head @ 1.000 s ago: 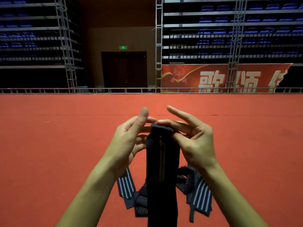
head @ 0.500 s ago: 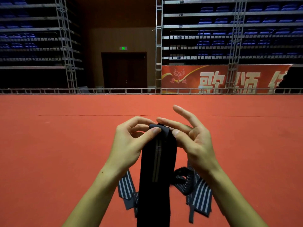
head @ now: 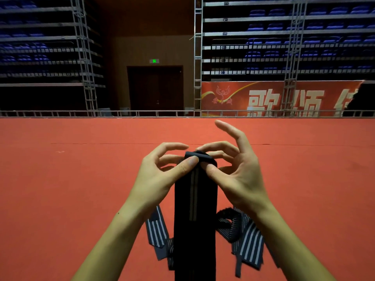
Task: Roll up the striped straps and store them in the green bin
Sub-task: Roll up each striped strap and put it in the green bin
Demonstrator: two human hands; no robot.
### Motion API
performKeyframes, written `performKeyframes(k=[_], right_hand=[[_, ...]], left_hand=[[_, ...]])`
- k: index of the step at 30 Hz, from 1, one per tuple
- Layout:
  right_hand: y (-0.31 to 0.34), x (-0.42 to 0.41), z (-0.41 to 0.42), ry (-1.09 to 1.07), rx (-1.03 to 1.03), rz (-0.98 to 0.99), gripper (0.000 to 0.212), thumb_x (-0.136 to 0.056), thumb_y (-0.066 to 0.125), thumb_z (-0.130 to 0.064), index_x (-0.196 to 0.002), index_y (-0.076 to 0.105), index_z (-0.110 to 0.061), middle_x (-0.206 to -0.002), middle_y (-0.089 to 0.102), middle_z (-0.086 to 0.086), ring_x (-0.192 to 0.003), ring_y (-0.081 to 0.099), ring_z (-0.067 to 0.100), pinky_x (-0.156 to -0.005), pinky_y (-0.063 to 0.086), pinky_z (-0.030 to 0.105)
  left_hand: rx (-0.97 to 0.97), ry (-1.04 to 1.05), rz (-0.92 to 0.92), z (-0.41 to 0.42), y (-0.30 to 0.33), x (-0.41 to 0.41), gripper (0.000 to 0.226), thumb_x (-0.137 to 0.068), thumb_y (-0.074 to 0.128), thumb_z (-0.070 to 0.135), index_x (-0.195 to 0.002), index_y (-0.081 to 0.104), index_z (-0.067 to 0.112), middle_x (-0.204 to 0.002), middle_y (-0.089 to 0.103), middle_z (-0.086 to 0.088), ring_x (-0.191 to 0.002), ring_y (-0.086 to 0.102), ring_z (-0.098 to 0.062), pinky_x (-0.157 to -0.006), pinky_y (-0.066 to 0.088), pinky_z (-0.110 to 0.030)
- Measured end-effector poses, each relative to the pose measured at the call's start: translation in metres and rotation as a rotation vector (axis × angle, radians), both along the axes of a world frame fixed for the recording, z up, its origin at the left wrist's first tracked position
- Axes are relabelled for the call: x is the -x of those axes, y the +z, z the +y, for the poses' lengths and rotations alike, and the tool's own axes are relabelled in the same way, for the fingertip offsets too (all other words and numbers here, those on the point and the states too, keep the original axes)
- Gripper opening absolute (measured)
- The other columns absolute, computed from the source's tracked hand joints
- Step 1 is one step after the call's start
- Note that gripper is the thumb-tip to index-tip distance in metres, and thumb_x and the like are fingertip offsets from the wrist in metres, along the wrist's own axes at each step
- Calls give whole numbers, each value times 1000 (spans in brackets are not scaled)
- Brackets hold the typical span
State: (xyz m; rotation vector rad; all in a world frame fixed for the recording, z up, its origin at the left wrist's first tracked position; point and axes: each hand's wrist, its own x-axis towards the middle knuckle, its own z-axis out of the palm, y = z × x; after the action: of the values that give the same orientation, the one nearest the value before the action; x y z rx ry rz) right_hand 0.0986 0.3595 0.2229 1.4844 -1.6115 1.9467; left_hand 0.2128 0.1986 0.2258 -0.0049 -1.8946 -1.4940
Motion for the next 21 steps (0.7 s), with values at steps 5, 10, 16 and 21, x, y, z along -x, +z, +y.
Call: performKeyframes(k=[5,10,16,21], right_hand=[[-7,1,-2,-17,33,64,90,-84,66,23,-156,42,-25,-113,78,-1,-114,74,24,-74,66,37],[-12,4,-3,2,80,46,78,-87,70,22,-149,49,-20,-113,80,0,-119,74,23,-85,66,41],[-20,11,3,85,34,-51,60,-94,61,21,-140,59,-18,-117,79,7,-120,73,28,-92,63,39],[-26,16,14,74,-172,-148,36,-97,78,-28,-132,69,-29,-124,77,1,-104,78,22,-88,62,41]], left_hand=[[-16,-44,-10,4,1,-1,32,-95,77,34,-125,72,24,-104,82,-15,-105,80,-30,-103,57,-63],[-47,-109,-23,5,2,0,37,-97,76,26,-133,67,27,-110,82,-12,-110,79,-27,-105,59,-54],[-34,-102,-15,1,-6,4,52,-91,82,9,-137,65,24,-110,82,-12,-110,79,-26,-96,63,-38],[50,-53,-30,-2,-16,4,53,-85,86,2,-133,69,17,-115,82,-8,-114,77,-24,-106,59,-48]])
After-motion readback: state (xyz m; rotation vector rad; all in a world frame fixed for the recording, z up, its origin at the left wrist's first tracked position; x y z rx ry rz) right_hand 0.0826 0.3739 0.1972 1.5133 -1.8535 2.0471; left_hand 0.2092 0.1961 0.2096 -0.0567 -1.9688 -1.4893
